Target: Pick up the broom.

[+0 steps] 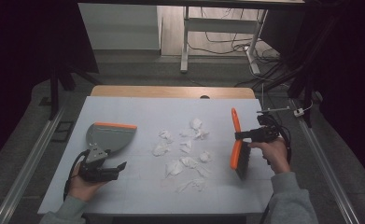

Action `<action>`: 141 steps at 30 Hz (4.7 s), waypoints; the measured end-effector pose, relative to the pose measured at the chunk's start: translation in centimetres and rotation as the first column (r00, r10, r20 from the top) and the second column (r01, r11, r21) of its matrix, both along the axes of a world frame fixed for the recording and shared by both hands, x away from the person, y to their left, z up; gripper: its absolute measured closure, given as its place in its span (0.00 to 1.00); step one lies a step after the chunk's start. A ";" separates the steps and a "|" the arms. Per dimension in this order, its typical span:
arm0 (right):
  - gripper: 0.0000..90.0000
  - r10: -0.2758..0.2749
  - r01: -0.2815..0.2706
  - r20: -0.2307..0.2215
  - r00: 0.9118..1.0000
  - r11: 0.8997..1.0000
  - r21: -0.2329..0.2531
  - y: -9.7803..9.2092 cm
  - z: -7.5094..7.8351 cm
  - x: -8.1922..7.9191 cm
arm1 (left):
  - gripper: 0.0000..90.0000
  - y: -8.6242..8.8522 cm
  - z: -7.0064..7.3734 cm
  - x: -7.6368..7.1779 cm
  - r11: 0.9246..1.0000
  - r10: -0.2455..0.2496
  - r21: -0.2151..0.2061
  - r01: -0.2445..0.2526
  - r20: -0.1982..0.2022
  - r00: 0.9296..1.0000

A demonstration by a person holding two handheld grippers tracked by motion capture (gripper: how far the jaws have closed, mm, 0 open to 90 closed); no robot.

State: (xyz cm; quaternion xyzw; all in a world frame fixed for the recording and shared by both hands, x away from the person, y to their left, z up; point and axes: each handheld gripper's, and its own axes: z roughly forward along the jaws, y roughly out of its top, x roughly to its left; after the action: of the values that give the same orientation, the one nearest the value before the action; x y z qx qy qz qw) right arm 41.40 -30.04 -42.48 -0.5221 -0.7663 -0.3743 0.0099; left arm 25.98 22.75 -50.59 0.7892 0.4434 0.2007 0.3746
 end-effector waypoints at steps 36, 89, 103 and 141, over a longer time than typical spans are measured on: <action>0.78 -0.030 -0.039 0.199 0.980 0.942 0.334 6.8 0.2 -3.0 | 0.26 -10.6 3.6 0.5 0.968 -0.243 -0.043 0.247 0.081 0.967; 0.78 -0.133 0.028 0.192 0.972 0.882 0.469 13.1 -1.9 -5.3 | 0.87 -16.4 1.7 4.3 0.942 -0.227 -0.223 0.251 0.127 0.966; 0.51 -0.023 -0.093 0.324 0.946 0.937 0.336 12.5 -0.4 -5.4 | 0.88 -13.0 4.0 4.5 0.952 -0.256 -0.144 0.272 0.122 0.959; 0.39 0.725 -0.599 0.246 0.644 0.677 -0.429 15.0 0.5 -9.3 | 0.88 -17.2 4.6 2.8 0.797 -0.563 0.177 0.577 -0.129 0.817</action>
State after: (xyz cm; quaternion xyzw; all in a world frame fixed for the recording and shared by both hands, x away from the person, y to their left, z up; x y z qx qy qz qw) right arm 32.13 -15.07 -41.99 -0.1082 -0.9382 -0.3166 -0.0889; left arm 28.80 5.53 -46.02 0.9271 0.1746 0.0963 0.3174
